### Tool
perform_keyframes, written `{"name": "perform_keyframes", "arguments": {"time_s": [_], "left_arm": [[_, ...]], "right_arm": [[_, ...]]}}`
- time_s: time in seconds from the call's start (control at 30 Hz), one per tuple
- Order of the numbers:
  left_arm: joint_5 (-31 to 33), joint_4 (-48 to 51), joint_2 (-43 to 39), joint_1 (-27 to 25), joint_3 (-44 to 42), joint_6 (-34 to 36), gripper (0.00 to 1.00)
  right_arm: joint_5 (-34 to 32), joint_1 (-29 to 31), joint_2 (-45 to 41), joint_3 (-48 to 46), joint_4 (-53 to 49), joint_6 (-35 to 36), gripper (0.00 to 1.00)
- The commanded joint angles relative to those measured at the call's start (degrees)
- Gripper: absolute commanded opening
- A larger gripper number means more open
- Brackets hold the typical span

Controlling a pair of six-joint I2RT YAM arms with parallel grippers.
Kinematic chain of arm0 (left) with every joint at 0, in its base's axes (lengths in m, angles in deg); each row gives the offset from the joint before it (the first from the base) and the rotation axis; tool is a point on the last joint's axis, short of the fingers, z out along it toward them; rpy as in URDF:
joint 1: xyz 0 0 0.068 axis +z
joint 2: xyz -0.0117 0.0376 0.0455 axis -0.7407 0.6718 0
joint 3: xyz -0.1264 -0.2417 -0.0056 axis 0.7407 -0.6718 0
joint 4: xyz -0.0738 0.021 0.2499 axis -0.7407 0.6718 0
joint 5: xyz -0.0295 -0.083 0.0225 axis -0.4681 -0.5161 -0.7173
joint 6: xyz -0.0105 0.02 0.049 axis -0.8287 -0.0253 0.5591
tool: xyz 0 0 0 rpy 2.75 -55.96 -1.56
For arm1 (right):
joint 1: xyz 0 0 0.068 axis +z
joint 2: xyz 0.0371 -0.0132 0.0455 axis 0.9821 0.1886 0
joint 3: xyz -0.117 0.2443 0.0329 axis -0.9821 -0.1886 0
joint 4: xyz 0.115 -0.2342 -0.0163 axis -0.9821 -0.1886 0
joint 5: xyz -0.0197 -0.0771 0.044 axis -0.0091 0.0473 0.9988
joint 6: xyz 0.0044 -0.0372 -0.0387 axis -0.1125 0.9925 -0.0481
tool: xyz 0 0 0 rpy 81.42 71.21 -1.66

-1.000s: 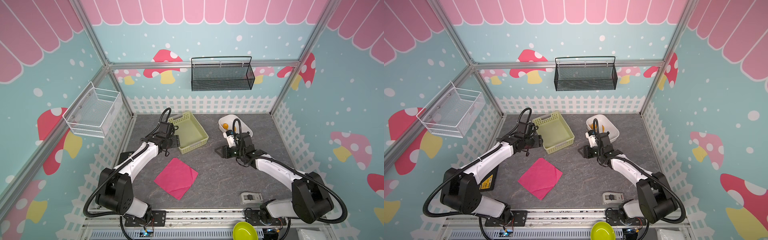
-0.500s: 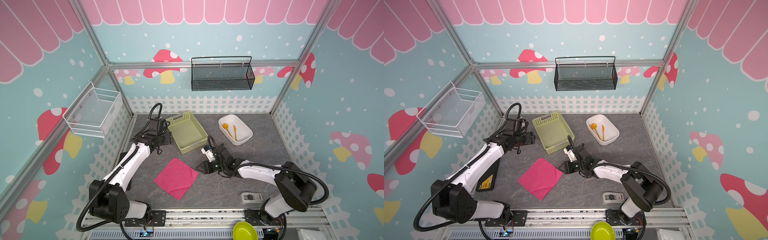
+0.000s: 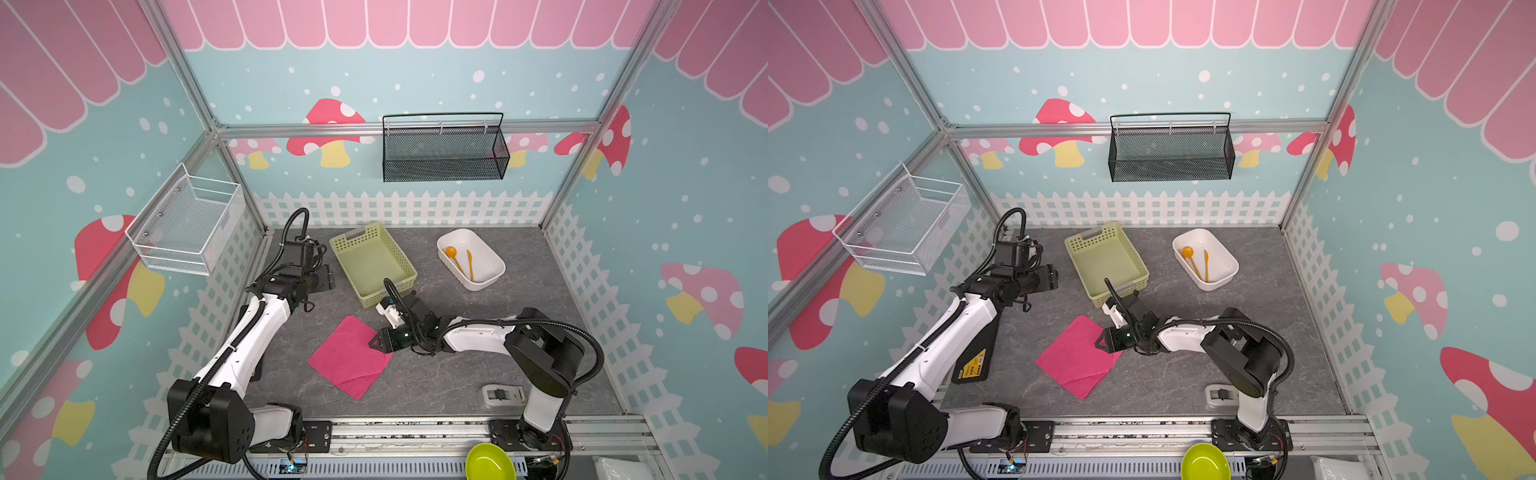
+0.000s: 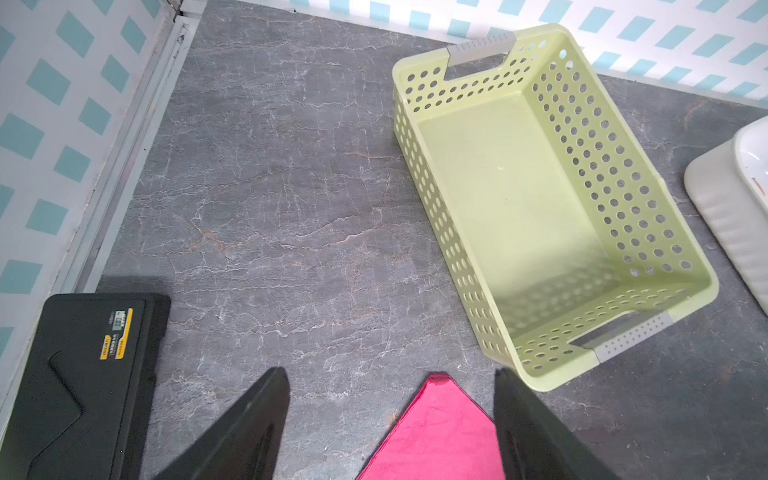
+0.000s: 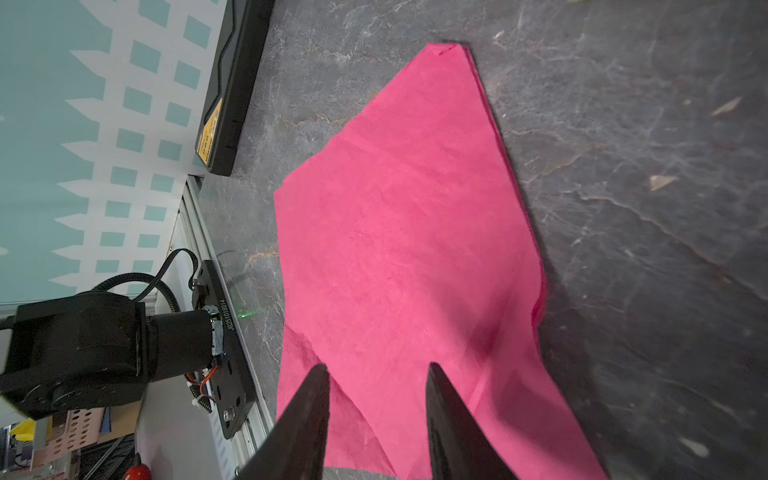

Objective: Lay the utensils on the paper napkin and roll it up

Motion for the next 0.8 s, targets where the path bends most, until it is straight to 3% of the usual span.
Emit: {"name": "perform_keyframes", "arguments": {"time_s": [0.0, 0.3, 0.5, 0.77], "left_arm": [[0.76, -0.16, -1.35, 0.03, -0.63, 1.17, 0.79], [0.83, -0.19, -1.14, 0.01, -0.76, 1.17, 0.79], [0.65, -0.19, -0.32, -0.02, -0.80, 1.43, 0.79], [1.00, -0.10, 0.62, -1.02, -0.94, 1.83, 0.78]], "right_arm": [[-0.36, 0.55, 1.49, 1.02, -0.26, -0.72, 0.40], [-1.10, 0.52, 3.55, 0.94, -3.70, 0.38, 0.40], [-6.33, -0.03, 1.57, -0.46, -11.11, 3.27, 0.36], [-7.41, -5.63, -3.68, -8.83, -13.61, 5.98, 0.35]]}}
